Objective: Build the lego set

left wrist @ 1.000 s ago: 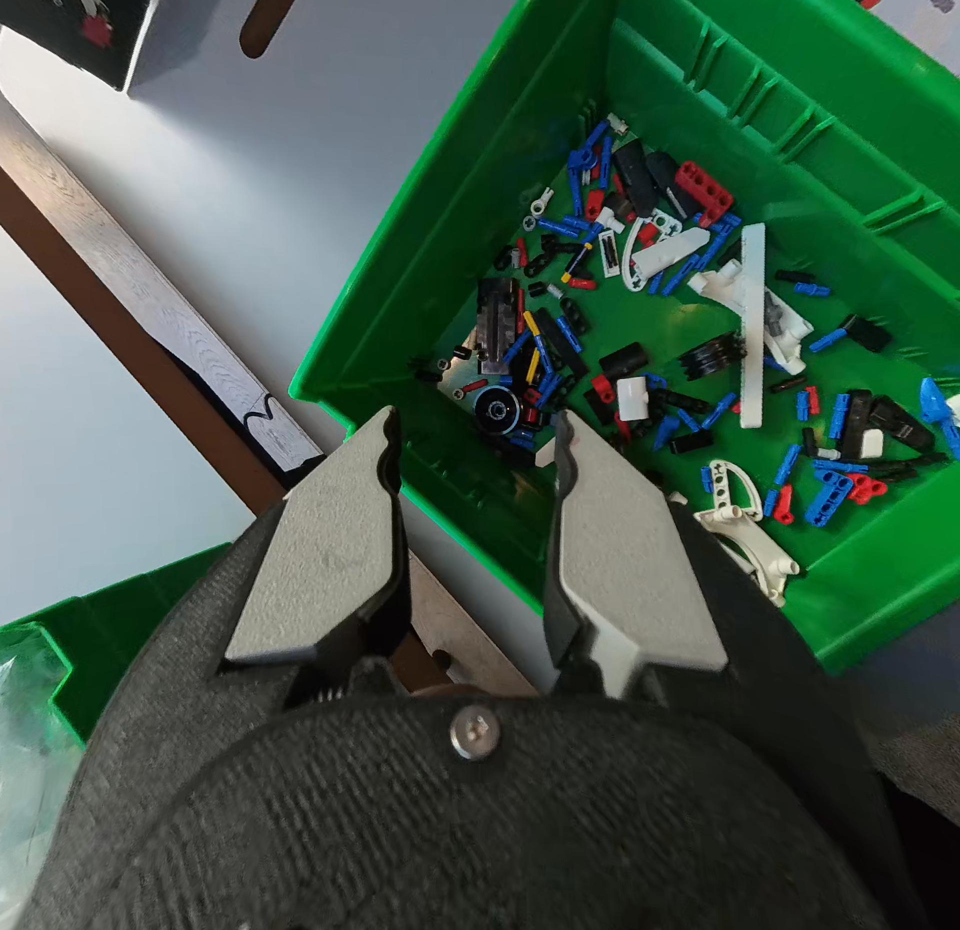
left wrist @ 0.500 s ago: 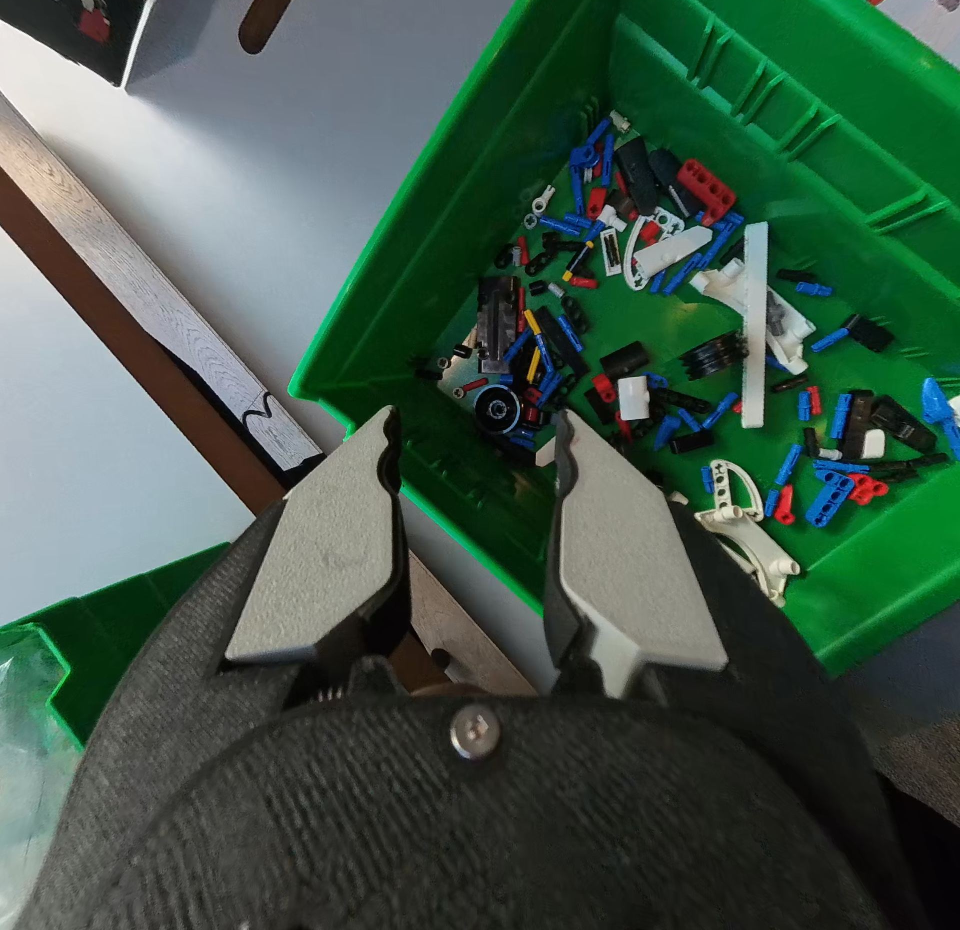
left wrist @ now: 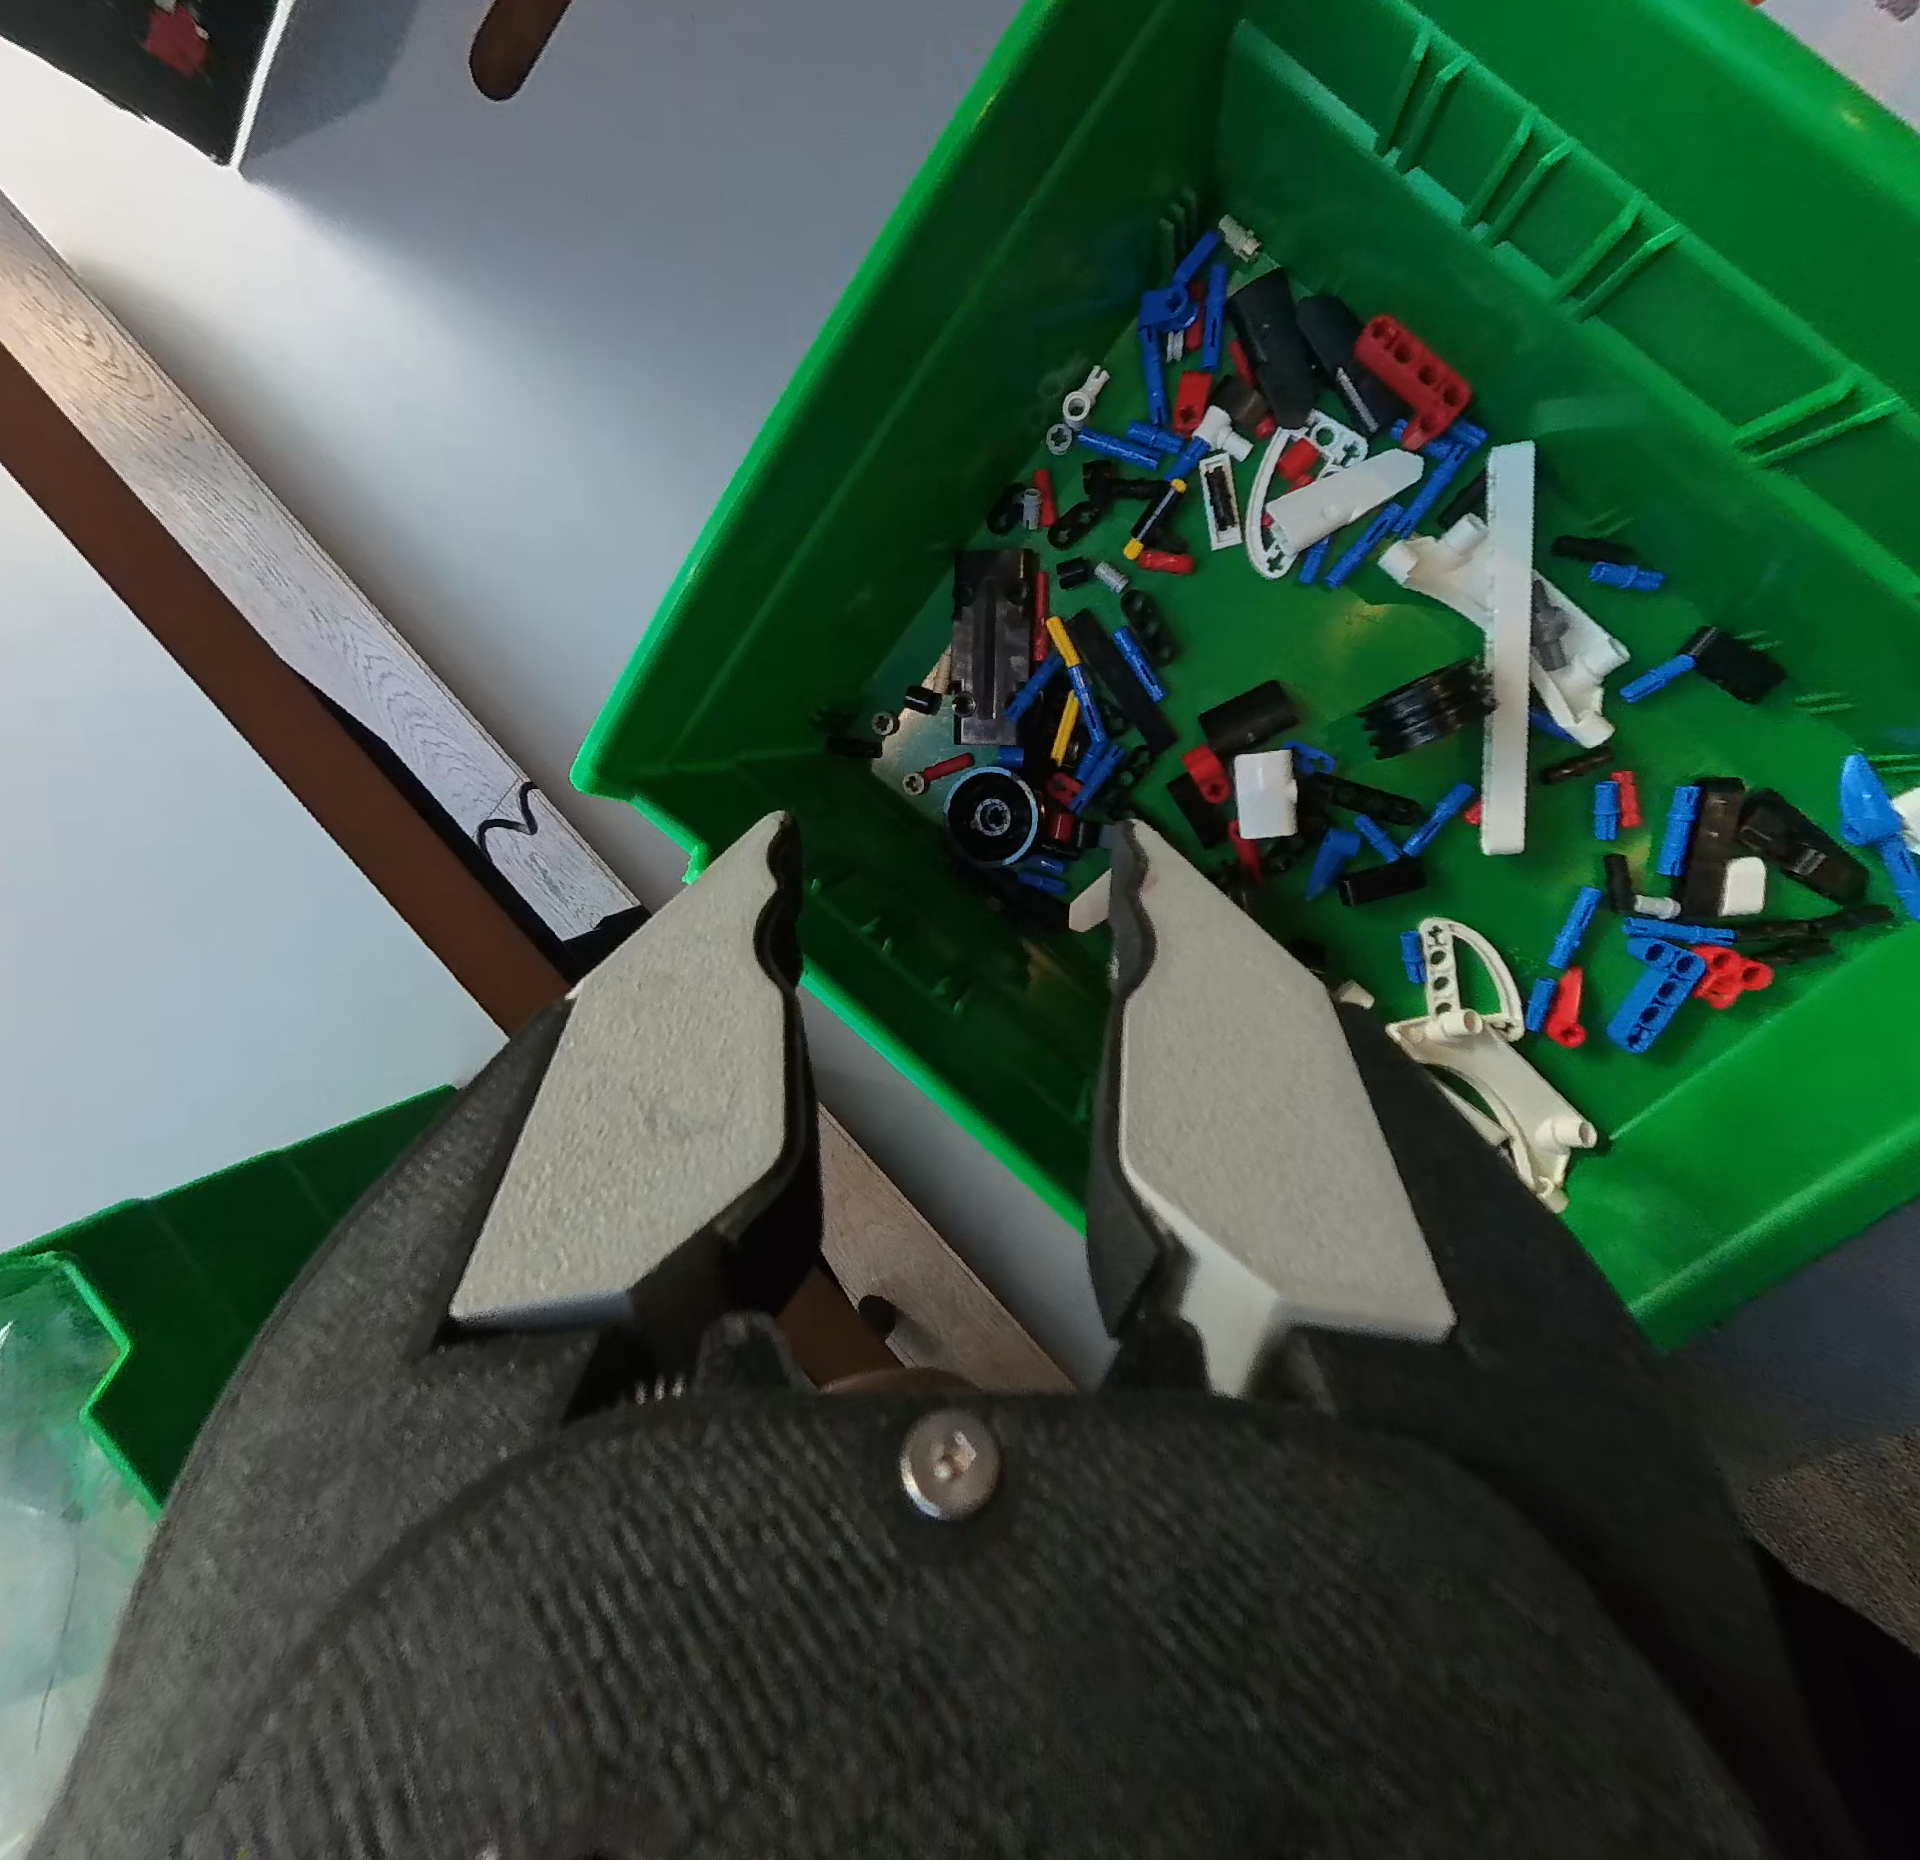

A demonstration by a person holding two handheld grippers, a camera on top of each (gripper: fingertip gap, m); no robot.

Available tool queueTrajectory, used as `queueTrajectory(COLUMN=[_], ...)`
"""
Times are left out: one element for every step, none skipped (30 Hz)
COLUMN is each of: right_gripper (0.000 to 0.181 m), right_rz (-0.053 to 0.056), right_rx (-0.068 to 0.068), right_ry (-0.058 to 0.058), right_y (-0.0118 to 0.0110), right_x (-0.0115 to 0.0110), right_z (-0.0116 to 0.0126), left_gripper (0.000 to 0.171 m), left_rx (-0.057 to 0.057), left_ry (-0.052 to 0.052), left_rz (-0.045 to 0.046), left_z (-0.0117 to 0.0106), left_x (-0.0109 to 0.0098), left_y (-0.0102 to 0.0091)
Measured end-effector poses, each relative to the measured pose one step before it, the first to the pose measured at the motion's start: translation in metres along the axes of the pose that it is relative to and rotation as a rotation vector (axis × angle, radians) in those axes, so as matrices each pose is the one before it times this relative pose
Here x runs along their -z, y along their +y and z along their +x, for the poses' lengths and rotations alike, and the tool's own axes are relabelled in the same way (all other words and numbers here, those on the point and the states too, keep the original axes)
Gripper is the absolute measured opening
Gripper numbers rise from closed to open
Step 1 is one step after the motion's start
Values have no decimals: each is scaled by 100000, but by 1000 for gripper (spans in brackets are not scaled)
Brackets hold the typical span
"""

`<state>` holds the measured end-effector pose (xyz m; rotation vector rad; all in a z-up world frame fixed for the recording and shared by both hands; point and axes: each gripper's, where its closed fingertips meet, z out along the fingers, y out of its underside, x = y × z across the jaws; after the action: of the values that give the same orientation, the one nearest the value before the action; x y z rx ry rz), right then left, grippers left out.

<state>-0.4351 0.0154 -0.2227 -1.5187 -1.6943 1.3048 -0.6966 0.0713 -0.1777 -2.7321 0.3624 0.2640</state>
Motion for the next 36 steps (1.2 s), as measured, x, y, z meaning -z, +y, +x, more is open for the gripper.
queueTrajectory(right_gripper=[17,17,17,17,17,17,17,17,18,18,19,19,19,19,18,18,18,18,18,19,19,19,19,16,15,15,15,10,8,8,7,3,1,1,0,0], right_rz=[-152,29,157,116,64,-25,-35,100,251,564,1126,1782,2252,2312,1254,-585,-2239,-2826,-3349,-4950,-5945,-6201,-6211,-6514,-6474,-5987,-5446,-6294,-7233,-6927,-6095,-3976,-2594,-1087,-745,877], right_rx=[-347,-303,-115,74,355,872,1367,1460,1168,584,-4,-66,88,562,919,1363,2168,2962,3037,2445,2783,3307,3687,4370,4178,3280,2464,2591,2262,1885,2334,825,342,1095,1856,-324], right_ry=[-135,-79,-116,-74,5,160,648,782,716,624,146,61,558,1282,1991,2401,3173,4106,4360,3692,2383,757,-1195,-3163,-2915,-1747,-511,-1510,-1974,-987,-1766,-2833,-2756,1072,721,-995], right_y=[66,23,-33,-69,-86,-127,-188,-248,-332,-429,-596,-810,-1036,-1214,-1208,-1061,-884,-824,-760,-542,-389,-395,-525,-621,-716,-853,-925,-693,-454,-367,-349,-397,-439,-432,-216,-208], right_x=[-10,-14,-1,-8,1,28,76,124,150,144,152,162,144,88,-51,-235,-356,-419,-533,-668,-829,-964,-1098,-1263,-1448,-1633,-1752,-1852,-1834,-1764,-1660,-1486,-1264,-1045,-831,-495], right_z=[10,17,-8,-21,-16,20,92,162,195,232,192,184,259,376,541,688,906,1147,1275,1293,1174,980,676,323,395,627,825,602,398,369,35,-186,-160,273,23,-268], left_gripper=[58,58,57,57,55,51,48,43,35,39,44,45,44,44,41,5,4,7,6,17,31,38,40,44,45,44,45,44,44,45,45,29,28,33,38,40], left_rx=[-206,-422,-778,-1327,-1929,-2795,-3209,-3688,-4139,-4636,-4175,-3548,-2974,-2959,-2609,-1917,-933,-3173,-4233,-1413,3346,7003,9331,10075,10621,10703,9405,8124,7078,5706,3473,1245,-48,87,1886,3712], left_ry=[423,923,1386,2003,2412,2010,949,-1252,-3328,-2567,-653,-297,105,2835,5913,6430,-684,3091,5932,-2811,-8920,-6759,-2382,-1529,-2818,-1868,-1023,-1968,-1928,-2733,-3428,-6089,-7157,-3681,-792,-1795], left_rz=[-70,36,82,280,42,-2087,-4045,-4470,-3536,-2608,-1557,-1528,-1741,-2136,-4016,-7447,-6353,-2592,-1287,4812,9919,10746,11123,11384,10720,7953,6129,5809,3962,2802,2153,487,630,996,594,-999], left_z=[112,201,282,320,383,451,488,129,22,173,622,541,531,918,1275,1309,258,838,1217,-379,-1730,-1957,-1699,-1651,-1895,-1560,-1281,-1268,-1010,-1053,-1021,-1434,-1504,-981,-640,-963], left_x=[-63,-93,-175,-215,-307,-574,-1012,-794,-828,-748,-780,-593,-491,-620,-577,-570,-410,-48,58,693,1404,1810,1890,1817,1649,1328,1061,860,810,677,662,624,457,302,185,169], left_y=[-44,-24,-64,-124,-118,147,280,323,94,-86,-146,-254,-263,-208,87,686,636,427,239,-396,-864,-774,-850,-1086,-1126,-903,-798,-756,-425,-204,-117,161,190,92,178,384])
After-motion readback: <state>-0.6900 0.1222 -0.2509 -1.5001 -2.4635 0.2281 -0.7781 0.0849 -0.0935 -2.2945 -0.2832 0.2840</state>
